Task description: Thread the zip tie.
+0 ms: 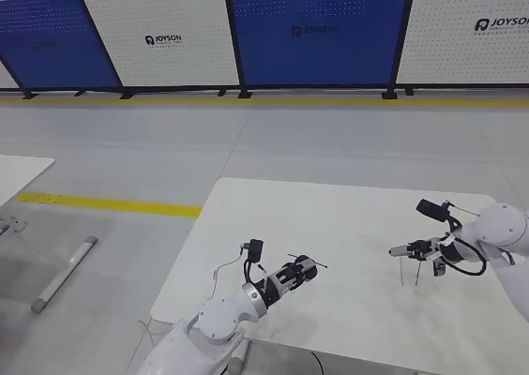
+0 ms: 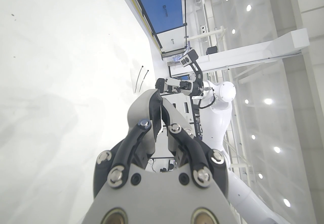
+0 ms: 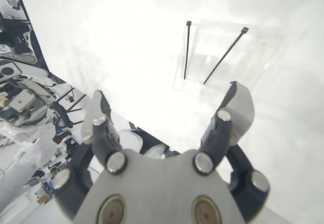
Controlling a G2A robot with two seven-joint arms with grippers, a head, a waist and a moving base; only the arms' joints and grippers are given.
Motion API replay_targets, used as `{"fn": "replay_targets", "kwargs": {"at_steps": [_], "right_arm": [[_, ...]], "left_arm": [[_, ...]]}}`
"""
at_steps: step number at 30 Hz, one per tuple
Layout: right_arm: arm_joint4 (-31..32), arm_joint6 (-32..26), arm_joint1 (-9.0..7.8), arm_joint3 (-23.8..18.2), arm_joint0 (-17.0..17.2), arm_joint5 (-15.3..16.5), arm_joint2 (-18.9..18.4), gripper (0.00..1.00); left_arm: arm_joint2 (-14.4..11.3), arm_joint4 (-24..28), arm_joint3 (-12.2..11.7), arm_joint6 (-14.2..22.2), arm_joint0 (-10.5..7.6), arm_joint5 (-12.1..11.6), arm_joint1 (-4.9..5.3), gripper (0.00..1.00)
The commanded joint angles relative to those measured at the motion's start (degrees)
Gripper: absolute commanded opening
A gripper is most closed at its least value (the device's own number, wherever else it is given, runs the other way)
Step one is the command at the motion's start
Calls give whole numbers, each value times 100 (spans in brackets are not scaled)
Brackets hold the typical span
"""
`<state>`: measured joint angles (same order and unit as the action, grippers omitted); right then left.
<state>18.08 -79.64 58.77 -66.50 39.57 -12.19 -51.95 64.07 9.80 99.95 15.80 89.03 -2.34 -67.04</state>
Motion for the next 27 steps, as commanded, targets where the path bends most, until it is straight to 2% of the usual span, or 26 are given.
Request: {"fn": "replay_targets", "kwargs": {"at_steps": [1, 8, 10, 12, 22, 27], "right_arm": [[21, 176, 0, -24, 50, 3, -11, 100], [512, 258, -94, -325, 202, -88, -85, 100], [644, 203, -128, -426, 231, 74, -111, 100], [673, 103, -168, -498, 261, 437, -168, 100], [653, 194, -164, -494, 327, 466, -153, 100], [473, 261, -127, -475, 284, 182, -170, 100]], "left_arm": [[0, 0, 0, 0, 0, 0, 0, 0], [0, 0, 0, 0, 0, 0, 0, 0], [0, 0, 0, 0, 0, 0, 0, 0], [0, 0, 0, 0, 0, 0, 0, 0], [0, 0, 0, 0, 0, 0, 0, 0], [0, 0, 0, 0, 0, 0, 0, 0]]}}
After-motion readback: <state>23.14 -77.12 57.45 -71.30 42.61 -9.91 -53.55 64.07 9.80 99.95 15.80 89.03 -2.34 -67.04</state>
